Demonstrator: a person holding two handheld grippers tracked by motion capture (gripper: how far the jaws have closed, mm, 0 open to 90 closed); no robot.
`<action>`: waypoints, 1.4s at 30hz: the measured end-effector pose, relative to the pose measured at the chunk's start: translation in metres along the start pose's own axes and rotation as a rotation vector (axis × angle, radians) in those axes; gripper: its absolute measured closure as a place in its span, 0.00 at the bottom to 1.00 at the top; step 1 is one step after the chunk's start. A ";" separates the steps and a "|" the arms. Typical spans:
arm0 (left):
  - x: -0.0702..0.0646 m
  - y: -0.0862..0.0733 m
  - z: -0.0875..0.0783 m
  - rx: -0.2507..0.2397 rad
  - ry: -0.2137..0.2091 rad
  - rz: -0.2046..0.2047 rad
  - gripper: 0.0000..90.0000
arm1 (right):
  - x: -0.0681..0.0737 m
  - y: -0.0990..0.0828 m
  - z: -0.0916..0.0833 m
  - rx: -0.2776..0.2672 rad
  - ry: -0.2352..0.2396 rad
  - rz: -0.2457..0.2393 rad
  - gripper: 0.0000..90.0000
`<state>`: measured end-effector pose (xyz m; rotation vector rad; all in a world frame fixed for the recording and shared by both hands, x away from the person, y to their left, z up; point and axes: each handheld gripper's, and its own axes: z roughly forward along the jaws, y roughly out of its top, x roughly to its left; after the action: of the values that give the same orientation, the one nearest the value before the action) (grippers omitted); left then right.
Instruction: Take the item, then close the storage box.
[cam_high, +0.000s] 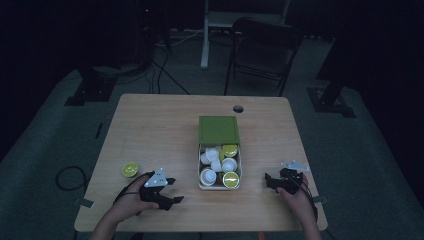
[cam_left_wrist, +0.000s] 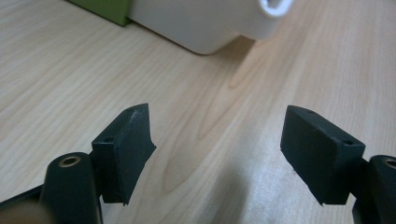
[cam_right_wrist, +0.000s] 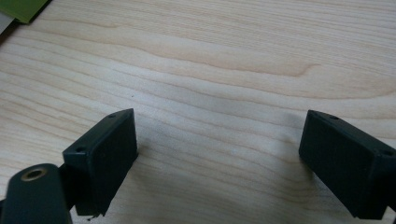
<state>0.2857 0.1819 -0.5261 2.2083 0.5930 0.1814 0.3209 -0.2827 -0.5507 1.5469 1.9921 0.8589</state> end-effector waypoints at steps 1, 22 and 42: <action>-0.001 -0.001 0.001 0.009 -0.010 0.010 0.28 | 0.000 0.000 0.000 0.000 0.000 0.000 0.12; 0.001 -0.004 0.019 0.088 -0.034 0.043 0.22 | 0.000 0.001 0.001 0.000 0.015 -0.014 0.12; -0.002 0.008 0.021 0.036 -0.028 0.034 0.20 | 0.028 0.004 -0.037 -0.043 0.168 -0.196 0.12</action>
<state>0.2934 0.1618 -0.5338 2.2533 0.5476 0.1579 0.2905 -0.2616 -0.5214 1.2666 2.1852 0.9706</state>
